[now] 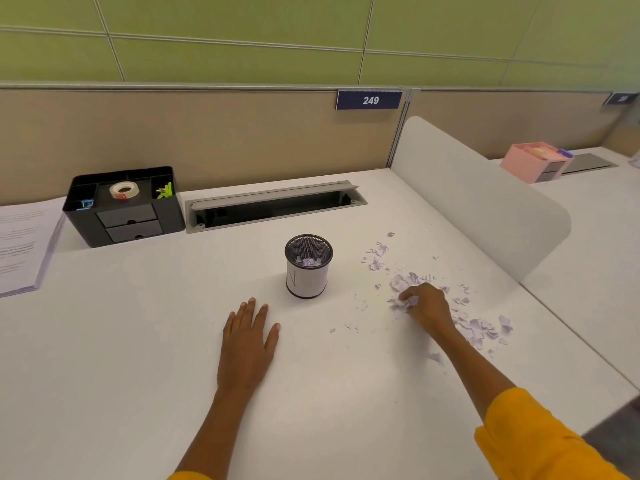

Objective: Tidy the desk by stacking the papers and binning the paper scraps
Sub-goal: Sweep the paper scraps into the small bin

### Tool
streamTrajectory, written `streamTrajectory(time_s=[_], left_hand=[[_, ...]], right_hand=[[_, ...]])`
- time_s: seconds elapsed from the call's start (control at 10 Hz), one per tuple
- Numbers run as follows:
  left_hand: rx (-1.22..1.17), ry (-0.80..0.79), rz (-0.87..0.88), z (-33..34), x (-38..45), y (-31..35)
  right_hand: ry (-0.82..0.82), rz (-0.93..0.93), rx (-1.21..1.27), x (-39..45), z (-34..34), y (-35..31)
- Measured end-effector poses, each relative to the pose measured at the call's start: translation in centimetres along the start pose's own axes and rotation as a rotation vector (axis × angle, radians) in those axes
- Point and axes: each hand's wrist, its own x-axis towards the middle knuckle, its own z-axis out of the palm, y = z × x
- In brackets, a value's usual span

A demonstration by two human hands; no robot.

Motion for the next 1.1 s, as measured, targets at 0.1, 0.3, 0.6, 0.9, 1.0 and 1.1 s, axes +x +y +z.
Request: streamTrajectory(time_s=[0.1,0.3,0.6,0.9,1.0,1.1], left_hand=[[0.003,0.002,-0.005,0.0,0.0,0.0],[0.005,0.002,-0.011,0.0,0.1,0.0],[-0.001,-0.004,-0.018,0.0,0.1,0.1],[0.003,-0.016,-0.022,-0.4,0.0,0.2],[-0.003,-0.011,-0.026,-0.5,0.0,0.2],[-0.011,-0.017,-0.035,-0.5,-0.1,0.1]], right_hand=[[-0.005,0.032,0.174,-0.1,-0.2,-1.2],[0.004,-0.001,0.458,-0.1,-1.4,-4.0],[-0.079,-0.065,0.802,0.7,-3.2,-11.4],[-0.192,-0.131,0.635,2.3,-0.9,-17.3],[-0.211,-0.123,0.594,2.4,-0.6,-17.7],[-0.211,-0.146,0.615,2.3,-0.9,-17.6]])
